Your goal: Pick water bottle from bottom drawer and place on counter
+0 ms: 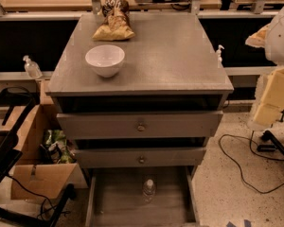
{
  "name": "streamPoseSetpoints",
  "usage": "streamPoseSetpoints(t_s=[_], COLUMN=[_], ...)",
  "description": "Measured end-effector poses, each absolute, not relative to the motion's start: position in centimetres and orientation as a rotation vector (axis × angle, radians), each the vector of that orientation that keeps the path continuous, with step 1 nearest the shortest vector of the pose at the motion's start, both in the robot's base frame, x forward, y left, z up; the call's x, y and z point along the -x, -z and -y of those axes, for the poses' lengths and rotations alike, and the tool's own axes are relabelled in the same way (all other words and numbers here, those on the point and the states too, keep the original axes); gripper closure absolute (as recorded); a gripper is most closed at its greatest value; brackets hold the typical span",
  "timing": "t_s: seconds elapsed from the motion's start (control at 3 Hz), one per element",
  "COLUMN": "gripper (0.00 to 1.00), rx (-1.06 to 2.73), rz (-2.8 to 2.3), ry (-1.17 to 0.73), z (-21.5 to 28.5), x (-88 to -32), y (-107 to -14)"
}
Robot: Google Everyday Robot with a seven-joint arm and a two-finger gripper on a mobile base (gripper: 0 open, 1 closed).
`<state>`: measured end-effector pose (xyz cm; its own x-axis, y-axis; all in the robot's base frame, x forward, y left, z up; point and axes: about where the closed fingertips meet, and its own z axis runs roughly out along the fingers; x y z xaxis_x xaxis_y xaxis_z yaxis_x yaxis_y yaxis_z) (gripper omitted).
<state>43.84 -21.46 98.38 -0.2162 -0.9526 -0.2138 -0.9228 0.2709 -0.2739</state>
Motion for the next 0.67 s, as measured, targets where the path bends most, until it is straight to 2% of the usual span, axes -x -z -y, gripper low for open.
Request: streamPoseSetpoints(t_s=[0.67], gripper=[0.0], rx=[1.684], rz=[-2.183], ry=[0.067], z=[21.4], x=[-44.0], y=[-96.8])
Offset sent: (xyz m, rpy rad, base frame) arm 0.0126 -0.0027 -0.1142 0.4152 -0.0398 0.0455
